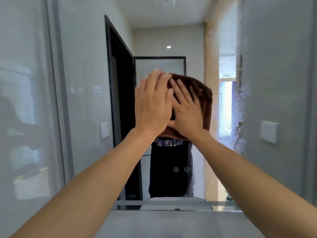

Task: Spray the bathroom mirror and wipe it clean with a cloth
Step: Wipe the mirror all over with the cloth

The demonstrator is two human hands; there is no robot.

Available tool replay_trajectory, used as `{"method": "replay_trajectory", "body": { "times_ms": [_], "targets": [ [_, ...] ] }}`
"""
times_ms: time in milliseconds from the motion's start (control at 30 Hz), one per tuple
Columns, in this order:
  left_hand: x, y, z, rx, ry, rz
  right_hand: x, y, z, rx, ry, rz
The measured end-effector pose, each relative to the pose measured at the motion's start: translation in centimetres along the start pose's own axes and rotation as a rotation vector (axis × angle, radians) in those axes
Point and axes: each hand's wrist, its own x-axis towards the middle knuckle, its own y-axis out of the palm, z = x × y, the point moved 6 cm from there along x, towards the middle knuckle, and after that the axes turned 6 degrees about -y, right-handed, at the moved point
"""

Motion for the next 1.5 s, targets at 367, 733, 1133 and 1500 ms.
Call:
{"method": "replay_trajectory", "body": {
  "times_ms": [367, 733, 1133, 1500],
  "targets": [
    [-4.4, 7.0, -1.4, -0.047, -0.335, 0.143, 0.4, -4.5, -5.5, 1.049, 0.370, 0.034],
    [3.4, 12.0, -4.1, 0.199, -0.231, 0.065, 4.6, -11.7, -9.7, 0.753, 0.431, -0.063],
    [15.4, 15.6, -10.3, 0.151, 0.319, 0.154, 7.4, -16.9, -17.1, 0.246, 0.337, -0.276],
    [26.3, 12.1, -3.4, 0.321, -0.066, 0.000, 7.8, -18.0, -21.1, 0.147, 0.337, -0.209]
  ]
}}
